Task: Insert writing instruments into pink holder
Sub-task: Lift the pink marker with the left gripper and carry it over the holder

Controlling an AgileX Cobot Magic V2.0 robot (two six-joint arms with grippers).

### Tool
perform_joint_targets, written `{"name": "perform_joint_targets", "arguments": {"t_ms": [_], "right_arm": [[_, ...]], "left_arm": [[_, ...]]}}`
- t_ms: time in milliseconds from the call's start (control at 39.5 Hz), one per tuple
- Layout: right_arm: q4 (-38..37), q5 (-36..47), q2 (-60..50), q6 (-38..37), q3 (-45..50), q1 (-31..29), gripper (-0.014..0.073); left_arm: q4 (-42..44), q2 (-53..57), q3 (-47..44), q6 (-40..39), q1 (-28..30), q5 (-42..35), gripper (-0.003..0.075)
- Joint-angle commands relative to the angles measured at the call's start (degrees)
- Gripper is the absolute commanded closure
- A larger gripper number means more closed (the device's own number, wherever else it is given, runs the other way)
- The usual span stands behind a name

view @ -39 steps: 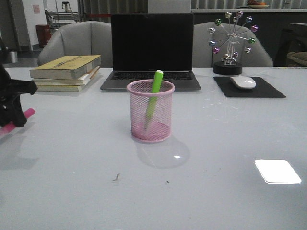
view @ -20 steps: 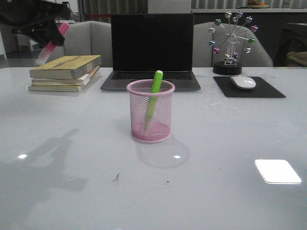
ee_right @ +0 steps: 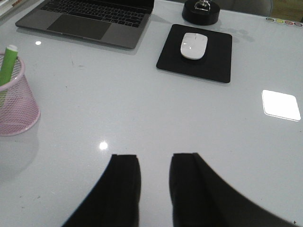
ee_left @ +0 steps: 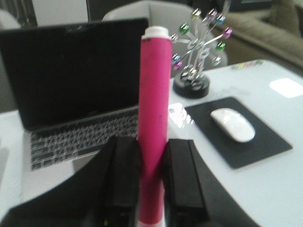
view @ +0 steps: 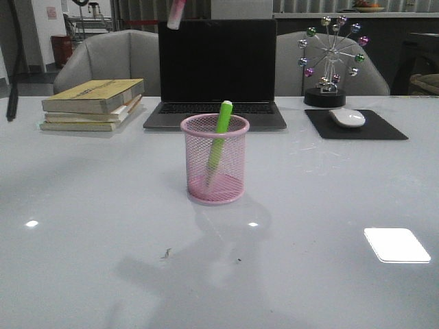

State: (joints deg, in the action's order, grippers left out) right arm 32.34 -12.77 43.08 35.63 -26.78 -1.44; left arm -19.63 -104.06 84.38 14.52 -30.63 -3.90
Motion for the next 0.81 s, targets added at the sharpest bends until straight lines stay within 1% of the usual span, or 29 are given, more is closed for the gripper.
{"name": "perform_joint_targets", "arguments": {"t_ms": [0,228,380,431,481,557,684,786], "right_arm": [[1.0,4.0,-0.4,0.4,-1.7,-0.4,0.0284],[1.0,4.0,-0.4,0.4,-1.7,-0.4,0.0284],[1.0,4.0,-0.4,0.4,-1.7,-0.4,0.0284],[1.0,4.0,-0.4,0.4,-1.7,-0.4,0.0284],[1.0,4.0,-0.4,0.4,-1.7,-0.4,0.0284],[1.0,4.0,-0.4,0.4,-1.7,-0.4,0.0284],[1.0,4.0,-0.4,0.4,-1.7,-0.4,0.0284],[1.0,4.0,-0.4,0.4,-1.7,-0.4,0.0284]], "left_arm": [[-0.2,2.1,-0.9,0.1,-3.0,-12.4,0.0617],[-0.1,2.0,-12.1,-4.0,-7.8,-32.1,0.0617],[7.3,1.9,-22.0,-11.6,-9.0,-47.0,0.0617],[8.1,1.6,-24.9,-14.0,-9.1,-52.0,0.0617],[8.4,1.4,-27.4,-16.3,-9.1,-55.0,0.0617],[9.2,0.8,-30.2,-18.7,-9.1,-57.5,0.0617],[10.8,0.0,-32.9,-19.8,-9.1,-59.6,0.0617],[12.3,0.0,-33.1,-20.1,-9.1,-58.8,0.0617]]}}
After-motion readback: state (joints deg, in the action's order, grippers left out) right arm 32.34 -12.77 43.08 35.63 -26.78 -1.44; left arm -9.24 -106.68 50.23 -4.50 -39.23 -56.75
